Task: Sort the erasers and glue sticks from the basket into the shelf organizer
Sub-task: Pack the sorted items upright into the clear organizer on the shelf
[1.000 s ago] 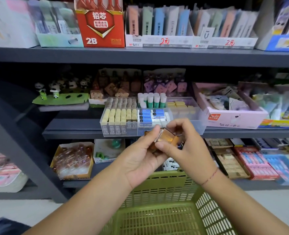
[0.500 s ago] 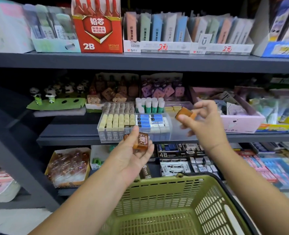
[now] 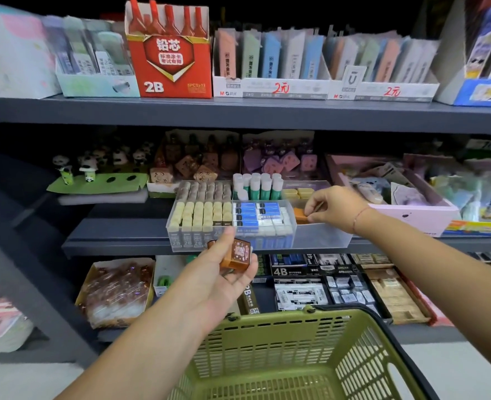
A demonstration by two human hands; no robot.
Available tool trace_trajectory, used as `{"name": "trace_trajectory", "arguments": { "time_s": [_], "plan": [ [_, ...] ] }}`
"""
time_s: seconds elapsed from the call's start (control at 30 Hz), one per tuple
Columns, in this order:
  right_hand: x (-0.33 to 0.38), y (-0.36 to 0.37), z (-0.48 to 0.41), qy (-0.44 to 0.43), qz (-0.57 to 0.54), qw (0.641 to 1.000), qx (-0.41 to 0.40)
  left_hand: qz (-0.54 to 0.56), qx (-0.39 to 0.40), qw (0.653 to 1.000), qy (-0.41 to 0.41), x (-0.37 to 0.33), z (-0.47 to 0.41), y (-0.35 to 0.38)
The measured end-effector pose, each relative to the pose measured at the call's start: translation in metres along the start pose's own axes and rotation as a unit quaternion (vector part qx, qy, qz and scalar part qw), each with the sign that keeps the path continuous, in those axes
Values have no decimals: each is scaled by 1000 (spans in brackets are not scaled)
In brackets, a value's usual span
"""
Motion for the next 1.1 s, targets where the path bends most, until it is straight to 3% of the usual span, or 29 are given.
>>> {"name": "trace_trajectory", "arguments": {
  "time_s": [0.3,0.43,0.53,0.63,0.7,0.83,1.1],
  "plan": [
    [-2,4,2,16,-42,997,68,7,25,1000,-4,1,0,5],
    [-3,11,7,7,4,994,105,29,44,998,-22,7,3,12],
    [10,3,12,-29,22,999,40,40,54,997,-35,11,5,15],
    [51,-26,41,-56,-139,985,-87,47,62,996,-43,13,6,17],
    [90,-28,70,-98,-202,973,-61,24,65,997,-27,13,4,17],
    [130,-5,100,-153,-138,979,-4,-50,90,995,15,14,5,21],
    [128,1,110,-71,-174,979,-85,-85,99,990,54,10,8,21]
  ]
}}
Point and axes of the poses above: each hand's wrist, its own z-axis away from the middle knuckle, its own y-axis out of the palm, x = y × z, the point moved 9 cm from there along -z, towards the middle knuckle, and after that the axes turned 12 degrees about -x, right-handed, at the moved point
